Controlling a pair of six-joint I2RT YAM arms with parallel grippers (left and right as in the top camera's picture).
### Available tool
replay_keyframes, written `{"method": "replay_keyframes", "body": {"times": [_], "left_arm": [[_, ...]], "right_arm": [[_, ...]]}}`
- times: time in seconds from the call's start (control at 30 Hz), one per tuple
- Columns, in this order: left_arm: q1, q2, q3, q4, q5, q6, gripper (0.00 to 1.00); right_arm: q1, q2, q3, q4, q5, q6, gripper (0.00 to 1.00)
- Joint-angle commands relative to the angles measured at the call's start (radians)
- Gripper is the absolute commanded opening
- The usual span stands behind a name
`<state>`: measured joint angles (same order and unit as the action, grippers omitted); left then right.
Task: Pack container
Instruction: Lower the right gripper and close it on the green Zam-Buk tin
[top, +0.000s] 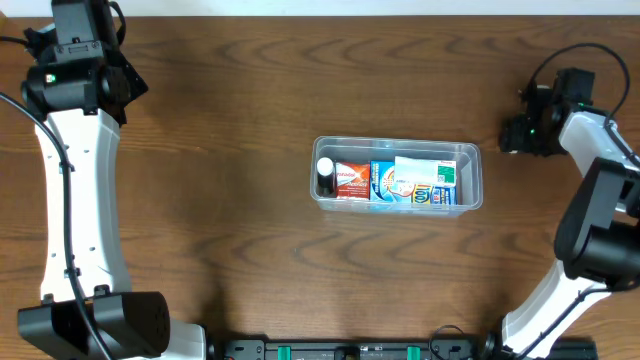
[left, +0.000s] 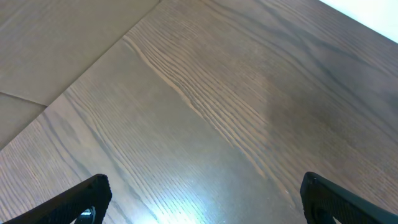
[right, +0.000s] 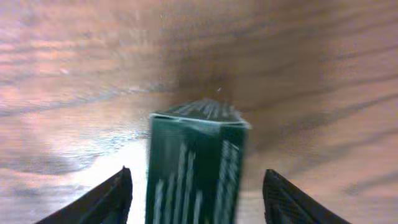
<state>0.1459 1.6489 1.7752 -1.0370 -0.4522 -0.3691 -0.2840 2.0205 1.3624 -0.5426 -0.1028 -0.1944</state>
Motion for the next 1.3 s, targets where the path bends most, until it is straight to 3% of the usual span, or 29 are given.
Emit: {"method": "replay_keyframes", "body": {"times": [0.0, 0.2, 0.53, 1.27], "left_arm": [[0.002, -0.014, 0.011, -0.002, -0.016, -0.002, 0.98], [0.002, -0.014, 0.011, -0.002, -0.016, -0.001, 0.98], [0.002, -0.014, 0.011, -0.002, -0.016, -0.002, 0.98], [0.002, -0.014, 0.011, -0.002, -0.016, -0.002, 0.98]], "right_arm": [[-0.003, -0.099, 0.032, 0.000, 0.035, -0.003, 0.60], [-0.003, -0.123, 0.032, -0.011, 0.043, 0.000, 0.51], [-0.003, -0.120, 0.031, -0.018, 0.042, 0.000, 0.63], [0.032, -0.084, 0.030, -0.029, 0.035, 0.030, 0.60]]}}
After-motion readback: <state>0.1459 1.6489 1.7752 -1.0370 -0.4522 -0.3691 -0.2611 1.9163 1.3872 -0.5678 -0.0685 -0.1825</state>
